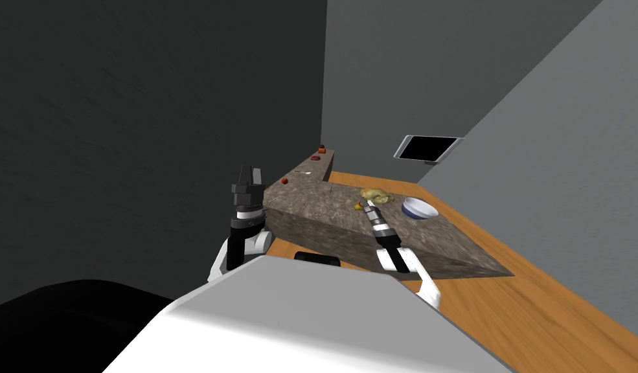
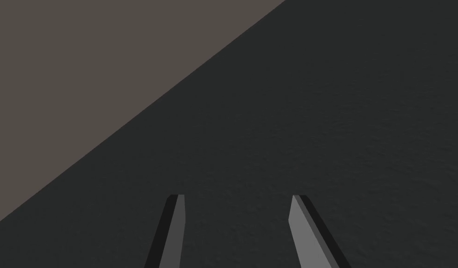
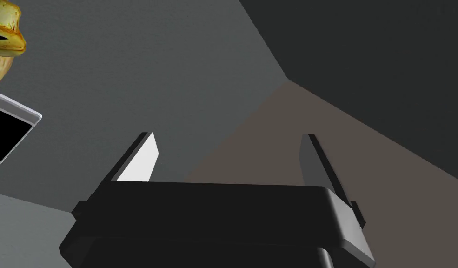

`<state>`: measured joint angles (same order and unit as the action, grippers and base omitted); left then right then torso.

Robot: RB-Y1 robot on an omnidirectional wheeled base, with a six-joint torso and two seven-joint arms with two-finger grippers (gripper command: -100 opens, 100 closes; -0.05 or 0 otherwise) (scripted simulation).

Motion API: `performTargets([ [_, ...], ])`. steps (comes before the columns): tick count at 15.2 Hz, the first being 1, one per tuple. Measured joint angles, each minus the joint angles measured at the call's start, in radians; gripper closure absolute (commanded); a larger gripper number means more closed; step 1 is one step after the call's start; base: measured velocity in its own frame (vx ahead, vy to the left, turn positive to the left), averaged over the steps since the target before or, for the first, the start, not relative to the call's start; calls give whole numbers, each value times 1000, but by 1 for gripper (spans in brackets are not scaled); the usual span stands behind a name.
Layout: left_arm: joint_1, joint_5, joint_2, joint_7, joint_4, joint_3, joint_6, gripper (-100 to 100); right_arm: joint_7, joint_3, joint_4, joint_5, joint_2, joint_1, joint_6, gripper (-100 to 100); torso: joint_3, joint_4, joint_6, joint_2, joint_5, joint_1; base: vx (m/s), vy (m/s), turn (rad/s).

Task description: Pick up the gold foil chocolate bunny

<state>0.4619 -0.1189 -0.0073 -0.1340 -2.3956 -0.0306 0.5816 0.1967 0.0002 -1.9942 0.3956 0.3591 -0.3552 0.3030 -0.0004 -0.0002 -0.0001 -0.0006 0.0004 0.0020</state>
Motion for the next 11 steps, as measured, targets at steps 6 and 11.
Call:
performTargets([
  [6,0,0,0,0,0,0,0,0,79,-27,97,88,52,38,-78,-100,0,0,0,0,0,1,8,41,70],
  [11,0,0,0,0,0,0,0,0,134,-42,165,150,84,71,-142,-100,0,0,0,0,0,0,4,36,62],
])
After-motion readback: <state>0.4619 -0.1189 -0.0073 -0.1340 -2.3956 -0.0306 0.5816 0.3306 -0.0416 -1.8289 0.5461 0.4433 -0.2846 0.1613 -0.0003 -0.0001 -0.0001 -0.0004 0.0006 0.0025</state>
